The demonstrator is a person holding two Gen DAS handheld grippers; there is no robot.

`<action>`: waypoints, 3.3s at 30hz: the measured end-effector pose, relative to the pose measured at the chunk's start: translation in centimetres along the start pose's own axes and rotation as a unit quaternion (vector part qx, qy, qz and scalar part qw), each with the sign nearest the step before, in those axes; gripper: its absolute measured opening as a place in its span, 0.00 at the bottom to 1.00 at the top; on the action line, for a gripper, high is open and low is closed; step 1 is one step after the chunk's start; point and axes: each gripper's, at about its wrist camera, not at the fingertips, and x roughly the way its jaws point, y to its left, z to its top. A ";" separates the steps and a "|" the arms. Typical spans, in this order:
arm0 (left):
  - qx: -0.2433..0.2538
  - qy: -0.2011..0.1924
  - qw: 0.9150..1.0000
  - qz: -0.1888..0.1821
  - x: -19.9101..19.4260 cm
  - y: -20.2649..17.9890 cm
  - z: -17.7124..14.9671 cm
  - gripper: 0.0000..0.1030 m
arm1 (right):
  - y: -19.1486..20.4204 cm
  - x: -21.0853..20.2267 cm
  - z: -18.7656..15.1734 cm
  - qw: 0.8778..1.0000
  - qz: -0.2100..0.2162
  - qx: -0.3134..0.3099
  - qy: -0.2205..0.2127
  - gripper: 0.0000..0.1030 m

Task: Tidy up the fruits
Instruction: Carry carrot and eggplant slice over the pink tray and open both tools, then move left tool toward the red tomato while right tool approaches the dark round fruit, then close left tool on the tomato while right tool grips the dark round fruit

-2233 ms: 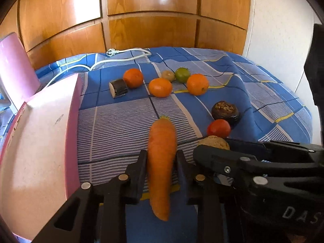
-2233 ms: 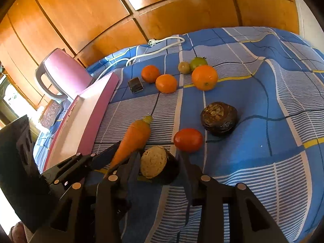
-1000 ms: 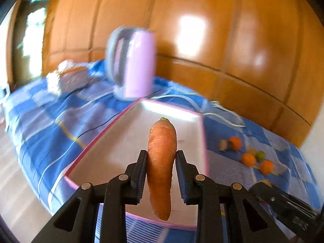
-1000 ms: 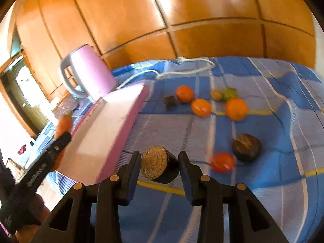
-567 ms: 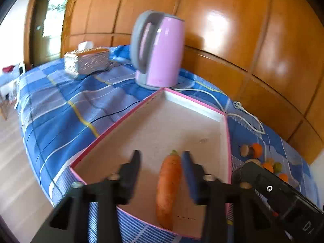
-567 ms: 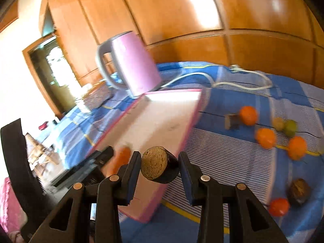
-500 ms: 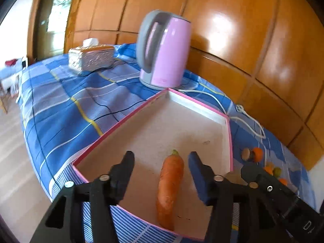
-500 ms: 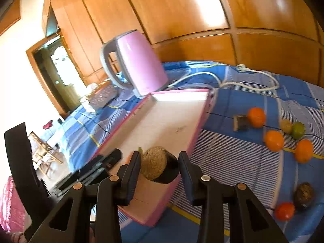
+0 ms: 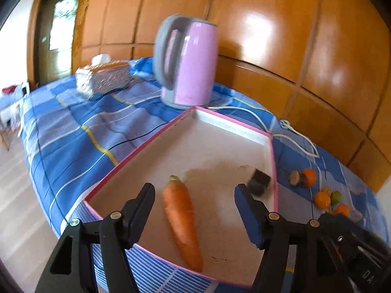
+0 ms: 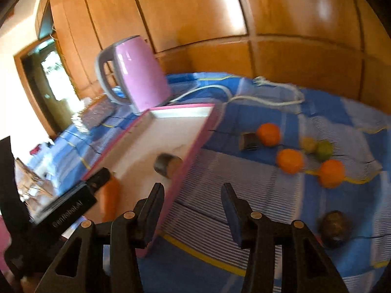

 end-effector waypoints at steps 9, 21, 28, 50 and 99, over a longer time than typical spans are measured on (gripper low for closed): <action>0.065 -0.007 0.997 -0.041 -0.9 -2.3 -0.7 0.67 | -1.7 -5.2 -1.8 0.986 -0.156 -0.017 -0.064 0.49; 0.105 0.000 0.990 -0.097 -2.0 -3.8 -1.8 0.74 | -9.1 -6.6 -4.0 0.980 -0.074 0.180 -0.031 0.49; 0.145 0.006 0.979 -0.141 -2.6 -5.5 -2.7 0.78 | -11.3 -6.1 -5.2 0.969 -0.041 0.244 -0.003 0.49; 0.223 0.085 0.945 -0.222 -2.3 -9.4 -5.5 0.72 | -12.7 -5.3 -4.8 0.965 -0.089 0.248 -0.009 0.39; 0.327 0.146 0.892 -0.277 1.2 -19.5 -8.4 0.44 | -17.1 -1.8 -4.6 0.946 -0.109 0.305 0.025 0.44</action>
